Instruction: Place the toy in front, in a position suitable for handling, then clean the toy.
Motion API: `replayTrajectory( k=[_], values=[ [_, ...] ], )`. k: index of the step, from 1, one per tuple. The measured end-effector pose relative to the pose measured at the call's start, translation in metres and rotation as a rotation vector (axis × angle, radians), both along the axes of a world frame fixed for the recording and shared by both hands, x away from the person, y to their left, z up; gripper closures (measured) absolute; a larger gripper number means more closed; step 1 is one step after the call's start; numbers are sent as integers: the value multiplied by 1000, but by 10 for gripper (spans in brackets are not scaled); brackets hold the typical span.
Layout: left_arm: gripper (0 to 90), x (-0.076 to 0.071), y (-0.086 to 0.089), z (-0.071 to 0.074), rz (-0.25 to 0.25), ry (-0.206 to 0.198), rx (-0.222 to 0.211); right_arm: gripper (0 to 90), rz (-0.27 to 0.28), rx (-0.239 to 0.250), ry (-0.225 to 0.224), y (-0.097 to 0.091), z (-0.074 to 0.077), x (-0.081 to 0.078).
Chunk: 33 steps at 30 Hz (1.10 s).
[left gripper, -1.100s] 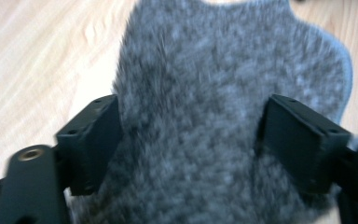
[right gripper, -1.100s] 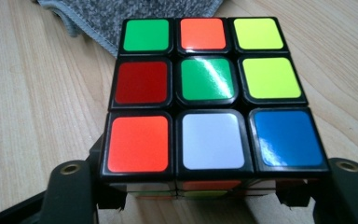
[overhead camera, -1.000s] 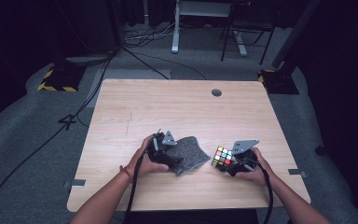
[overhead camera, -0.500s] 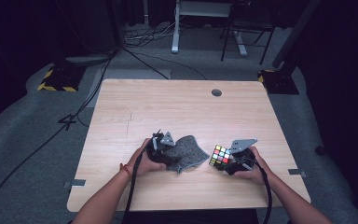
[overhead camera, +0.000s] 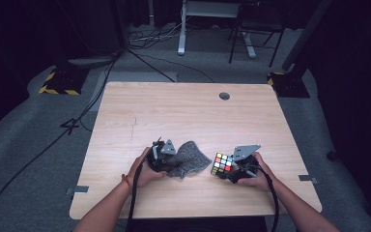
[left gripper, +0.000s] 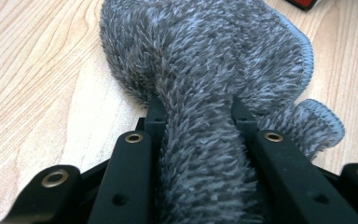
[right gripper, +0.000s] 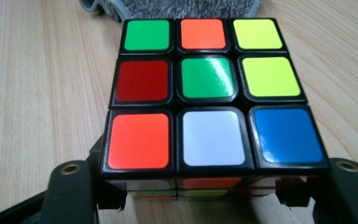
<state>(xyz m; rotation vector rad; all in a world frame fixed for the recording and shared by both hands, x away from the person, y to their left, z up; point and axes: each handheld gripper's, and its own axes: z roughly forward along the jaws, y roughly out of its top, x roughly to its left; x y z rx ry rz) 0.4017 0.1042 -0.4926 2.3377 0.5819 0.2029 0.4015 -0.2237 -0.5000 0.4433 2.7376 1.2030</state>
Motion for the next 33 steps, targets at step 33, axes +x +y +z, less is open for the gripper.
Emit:
replayTrajectory(
  k=[33],
  values=[
    [705, -16, -6, 55, -58, -113, -160, 338, 46, -35, -41, 23, 16, 1]
  ],
)
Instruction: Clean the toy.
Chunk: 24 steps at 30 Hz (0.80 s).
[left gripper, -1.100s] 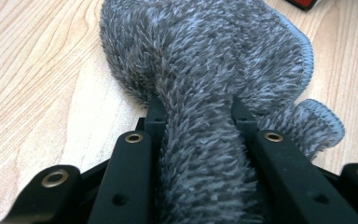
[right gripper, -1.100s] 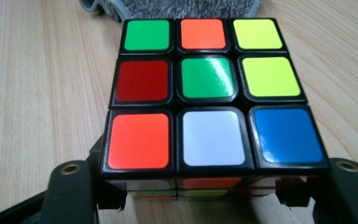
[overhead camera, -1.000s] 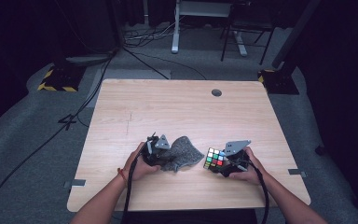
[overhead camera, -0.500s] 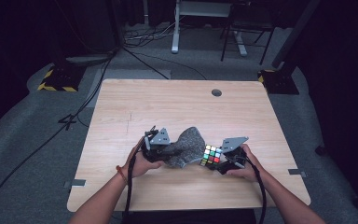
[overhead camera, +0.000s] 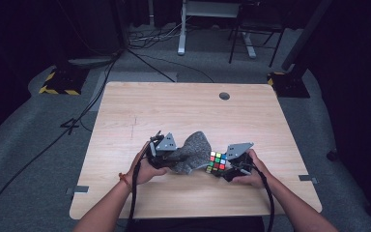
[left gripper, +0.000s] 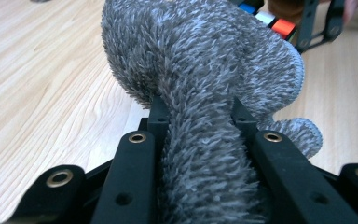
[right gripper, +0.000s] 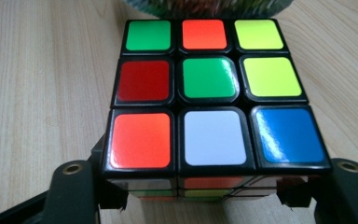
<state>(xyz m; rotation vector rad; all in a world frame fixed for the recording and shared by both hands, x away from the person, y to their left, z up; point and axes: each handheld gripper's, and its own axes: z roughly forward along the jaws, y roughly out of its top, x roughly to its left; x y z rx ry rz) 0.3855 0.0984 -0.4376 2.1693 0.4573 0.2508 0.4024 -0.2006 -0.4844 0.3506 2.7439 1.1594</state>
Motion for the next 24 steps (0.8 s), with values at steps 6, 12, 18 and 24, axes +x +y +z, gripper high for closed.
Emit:
replayTrajectory(
  k=[6, 12, 18, 24],
  values=[
    [703, -2, -20, 11, -38, -6, -27, 338, 2, -18, -10, 4, 4, -1],
    [700, 1, -52, 15, -99, 15, -37, 338, 26, -25, -36, 17, 18, 2],
    [696, 6, -61, 14, -96, 25, -25, 338, 13, -27, -55, 20, 21, 2],
    [698, 5, -62, 9, -98, 14, 23, 339, 8, -65, -75, 20, 18, -2]
  ],
)
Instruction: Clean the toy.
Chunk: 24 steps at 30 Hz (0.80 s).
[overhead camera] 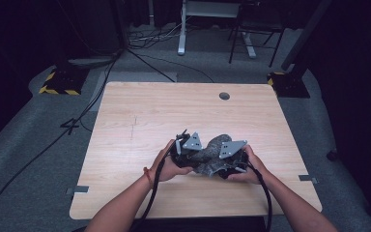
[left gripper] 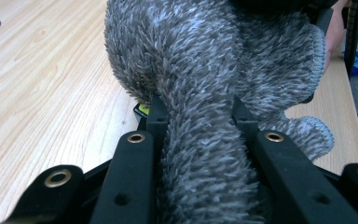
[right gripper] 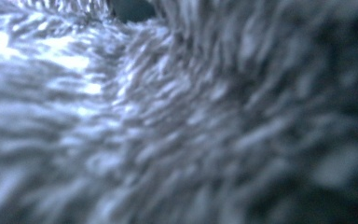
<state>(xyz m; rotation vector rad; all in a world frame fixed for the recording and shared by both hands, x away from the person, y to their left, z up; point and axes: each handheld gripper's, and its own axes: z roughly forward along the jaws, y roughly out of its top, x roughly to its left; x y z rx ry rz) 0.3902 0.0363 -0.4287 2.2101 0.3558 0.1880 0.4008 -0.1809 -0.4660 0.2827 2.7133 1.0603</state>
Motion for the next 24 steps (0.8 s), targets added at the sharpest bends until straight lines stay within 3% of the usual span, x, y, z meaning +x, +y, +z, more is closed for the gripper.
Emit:
replayTrajectory(
  k=[4, 10, 15, 21, 24],
  values=[
    [699, 1, 7, 0, 16, -16, 16, 339, -5, -4, -4, -1, 0, 0],
    [699, 7, 22, -2, 73, -14, 36, 339, -22, 38, -9, -11, 6, 1],
    [698, 9, 27, 1, 109, -22, 7, 338, -30, 57, -13, -12, 9, 2],
    [696, -1, 14, 12, 70, -40, -45, 339, -23, 63, -15, -9, 10, 1],
    [695, -4, 8, 15, 61, -48, -42, 338, -22, 67, -11, -8, 9, 1]
  ],
)
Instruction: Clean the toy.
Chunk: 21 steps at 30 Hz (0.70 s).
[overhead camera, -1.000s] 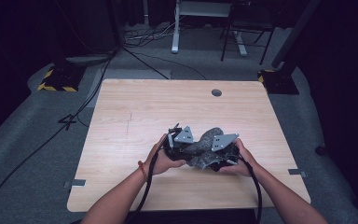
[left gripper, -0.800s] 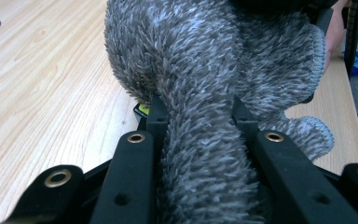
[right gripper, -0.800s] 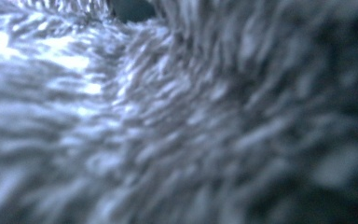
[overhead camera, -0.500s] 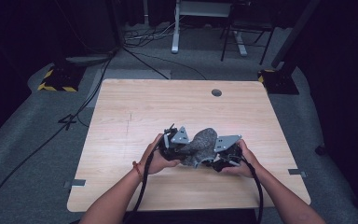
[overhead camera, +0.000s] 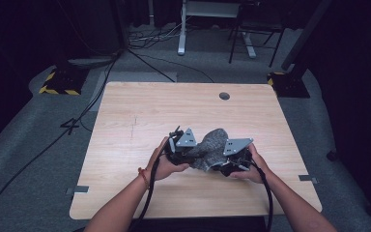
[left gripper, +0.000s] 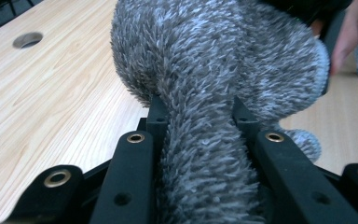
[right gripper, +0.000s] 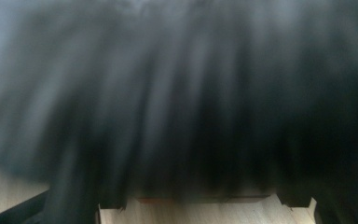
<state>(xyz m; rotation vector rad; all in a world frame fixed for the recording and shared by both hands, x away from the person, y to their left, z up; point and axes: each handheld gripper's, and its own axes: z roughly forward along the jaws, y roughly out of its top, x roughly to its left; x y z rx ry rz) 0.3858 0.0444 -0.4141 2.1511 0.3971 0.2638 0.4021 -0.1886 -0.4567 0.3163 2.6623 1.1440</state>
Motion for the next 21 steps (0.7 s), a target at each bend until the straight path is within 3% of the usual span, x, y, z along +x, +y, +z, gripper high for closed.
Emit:
replayTrajectory(
  k=[4, 9, 11, 18, 21],
  values=[
    [695, -2, -5, -2, 12, -14, 25, 339, 6, -12, -8, 3, 0, -2],
    [695, 6, 3, -8, 48, 1, 50, 339, 0, -29, -12, 1, -1, -2],
    [695, 12, 10, -13, 73, 26, 52, 339, -7, -12, -13, -4, 1, -1],
    [695, 19, 20, -17, 116, 35, 63, 339, -16, 20, -18, -12, 7, -1],
    [695, 21, 28, -17, 138, 55, 40, 339, -28, 42, -30, -15, 12, -1]
  ],
)
